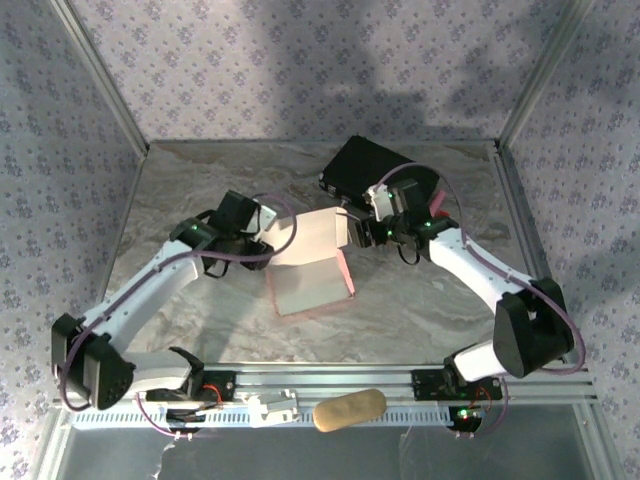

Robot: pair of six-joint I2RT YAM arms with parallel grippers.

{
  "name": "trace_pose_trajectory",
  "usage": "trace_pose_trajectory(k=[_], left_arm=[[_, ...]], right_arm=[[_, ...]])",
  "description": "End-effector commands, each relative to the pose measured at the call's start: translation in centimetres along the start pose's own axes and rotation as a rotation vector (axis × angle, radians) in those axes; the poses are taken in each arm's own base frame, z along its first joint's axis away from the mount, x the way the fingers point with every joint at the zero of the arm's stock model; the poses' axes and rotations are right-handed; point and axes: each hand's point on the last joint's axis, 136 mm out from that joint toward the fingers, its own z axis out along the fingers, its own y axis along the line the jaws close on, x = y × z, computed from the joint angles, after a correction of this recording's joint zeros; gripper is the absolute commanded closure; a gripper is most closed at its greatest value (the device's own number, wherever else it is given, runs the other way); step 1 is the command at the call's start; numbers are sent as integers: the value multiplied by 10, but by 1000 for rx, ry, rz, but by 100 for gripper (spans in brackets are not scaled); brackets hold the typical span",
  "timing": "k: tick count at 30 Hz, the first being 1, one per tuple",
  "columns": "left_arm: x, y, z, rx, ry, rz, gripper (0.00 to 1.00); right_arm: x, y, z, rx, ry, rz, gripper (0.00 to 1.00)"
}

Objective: Fold the paper box

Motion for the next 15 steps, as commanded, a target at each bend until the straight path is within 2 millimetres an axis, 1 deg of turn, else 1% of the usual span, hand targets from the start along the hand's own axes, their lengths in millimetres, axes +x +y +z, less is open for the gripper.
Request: trace_pose_trajectory(k=[1,3,8,9,10,12,15], left_arm=[[-13,5,5,47,-21,-85,48],[-15,8,11,53,-14,-81,48],[-11,7,31,71,38,-73,49],[-10,7,35,71,43,-75,50],[-10,6,38,75,49,-75,50],[-11,4,43,89,47,-77,52],[-11,2,48,97,54,-82,58]], right_arm=[[-19,12,7,-42,-24,-95,23],[-21,12,12,-43,-10,-112,23],[-25,15,27,-67,27,-143,25],[-21,16,31,-72,46,-147,26],[-31,17,31,-78,30,-154,29],[-31,20,36,-86,42,-163,34],[-28,23,41,-88,46,-171,40]])
